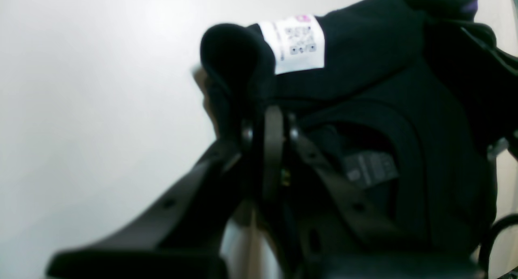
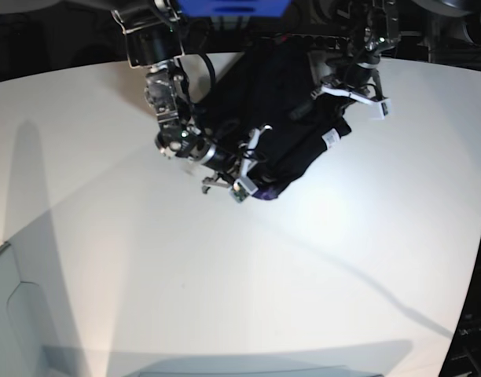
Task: Fold the T-shirt properly
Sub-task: 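Hold the bundle edges with both grippers and fold them inward together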
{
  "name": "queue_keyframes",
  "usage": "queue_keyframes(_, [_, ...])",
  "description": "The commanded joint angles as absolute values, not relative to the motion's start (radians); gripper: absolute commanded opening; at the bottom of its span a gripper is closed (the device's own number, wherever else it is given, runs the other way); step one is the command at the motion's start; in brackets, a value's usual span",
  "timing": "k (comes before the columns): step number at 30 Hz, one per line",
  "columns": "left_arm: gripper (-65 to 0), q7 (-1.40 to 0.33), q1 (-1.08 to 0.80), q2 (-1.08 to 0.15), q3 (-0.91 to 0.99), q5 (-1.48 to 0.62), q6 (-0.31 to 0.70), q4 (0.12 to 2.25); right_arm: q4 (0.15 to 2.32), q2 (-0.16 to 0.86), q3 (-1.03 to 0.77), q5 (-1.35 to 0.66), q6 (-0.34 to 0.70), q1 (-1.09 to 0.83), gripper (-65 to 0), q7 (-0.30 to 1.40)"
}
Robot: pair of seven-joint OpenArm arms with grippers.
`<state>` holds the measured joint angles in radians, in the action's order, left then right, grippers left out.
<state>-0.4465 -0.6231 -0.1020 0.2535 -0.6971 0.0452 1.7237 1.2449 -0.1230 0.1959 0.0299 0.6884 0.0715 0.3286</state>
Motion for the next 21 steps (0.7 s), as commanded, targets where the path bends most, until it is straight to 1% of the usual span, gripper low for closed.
queue_keyframes(1, [-65.0, -0.526, -0.654, -0.105, 0.255, -0.667, 0.005, 1.722, 1.245, -0.111, 0.182, 0.047, 0.698, 0.101, -60.5, 0.335])
queue_keyframes(7, [-65.0, -0.529, -0.656, -0.104, 0.255, -0.667, 0.005, 1.732, 1.196, -0.107, 0.088, 0.042, 0.698, 0.134, -60.5, 0.335])
queue_keyframes(13, [-65.0, -0.530, -0.657, -0.102, 0.254, -0.668, 0.005, 1.732, 1.201, -0.101, 0.058, 0.045, 0.698, 0.140, -60.6, 0.335])
queue_keyframes(21, [-65.0, -0.530, -0.657, -0.099, 0.246, -0.668, 0.005, 1.733, 1.420, -0.097, 0.056, 0.041, 0.698, 0.091, -60.6, 0.340])
